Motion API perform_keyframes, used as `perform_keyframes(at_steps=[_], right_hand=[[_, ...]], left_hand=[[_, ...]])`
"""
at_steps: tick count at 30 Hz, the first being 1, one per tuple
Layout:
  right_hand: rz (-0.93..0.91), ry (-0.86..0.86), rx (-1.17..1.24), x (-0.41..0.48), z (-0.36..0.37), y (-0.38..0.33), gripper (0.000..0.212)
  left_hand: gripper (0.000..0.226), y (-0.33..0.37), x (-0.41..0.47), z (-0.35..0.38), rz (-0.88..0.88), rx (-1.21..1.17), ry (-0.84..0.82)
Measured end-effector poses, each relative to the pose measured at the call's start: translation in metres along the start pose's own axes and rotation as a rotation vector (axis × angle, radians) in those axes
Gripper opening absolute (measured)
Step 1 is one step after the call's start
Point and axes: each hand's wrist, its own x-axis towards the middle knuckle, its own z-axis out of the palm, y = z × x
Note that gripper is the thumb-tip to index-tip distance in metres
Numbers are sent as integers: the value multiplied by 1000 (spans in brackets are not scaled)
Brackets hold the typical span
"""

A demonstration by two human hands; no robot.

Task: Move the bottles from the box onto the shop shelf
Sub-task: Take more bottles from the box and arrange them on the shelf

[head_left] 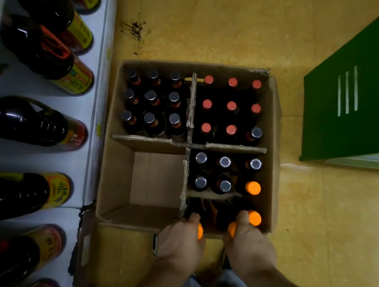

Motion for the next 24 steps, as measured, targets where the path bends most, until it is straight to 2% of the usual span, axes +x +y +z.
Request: perform_keyframes(at_steps=[9, 24], right_hand=[[9, 15, 30, -24, -22, -4, 34], [-20, 79, 64, -73, -69, -5, 43]], left_hand=[[46, 13, -23, -25, -20, 2, 40], [37, 42, -67, -75, -60, -38, 60]])
